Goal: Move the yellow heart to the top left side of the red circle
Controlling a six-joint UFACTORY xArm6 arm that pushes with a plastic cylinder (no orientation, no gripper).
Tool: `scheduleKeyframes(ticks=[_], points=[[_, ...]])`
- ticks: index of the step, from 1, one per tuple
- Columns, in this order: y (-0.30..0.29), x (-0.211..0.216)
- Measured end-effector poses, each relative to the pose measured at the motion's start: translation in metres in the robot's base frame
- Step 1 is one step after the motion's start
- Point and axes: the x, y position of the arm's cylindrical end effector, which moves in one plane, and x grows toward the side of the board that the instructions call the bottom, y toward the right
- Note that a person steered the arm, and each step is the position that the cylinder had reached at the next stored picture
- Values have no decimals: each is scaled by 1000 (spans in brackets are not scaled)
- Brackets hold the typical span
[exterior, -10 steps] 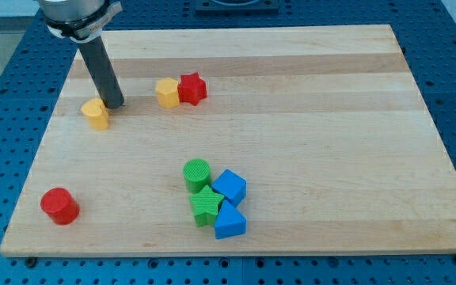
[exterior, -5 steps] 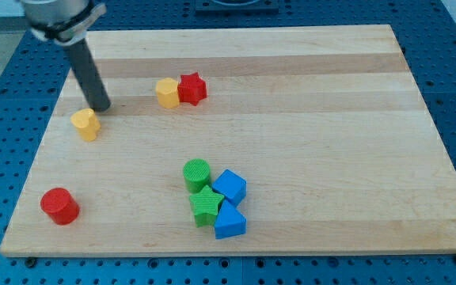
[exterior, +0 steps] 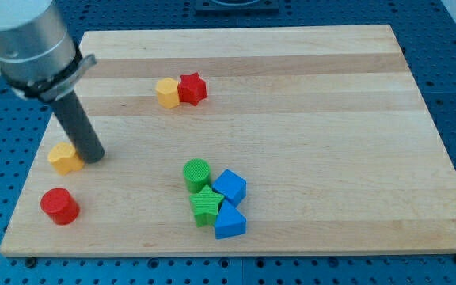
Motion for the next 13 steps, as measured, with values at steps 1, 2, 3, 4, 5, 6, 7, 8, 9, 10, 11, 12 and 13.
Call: scheduleKeyframes(ticks=[1,2,3,4,5,6,7,8,9,10,11,12,13], points=[[0,28],[1,4],[1,-38],[-8,-40],[-8,-13],[-8,9],[-6,-7],[-15,-37],[-34,-33],[-31,-16],[-20,6],[-20,26],[-21,18]])
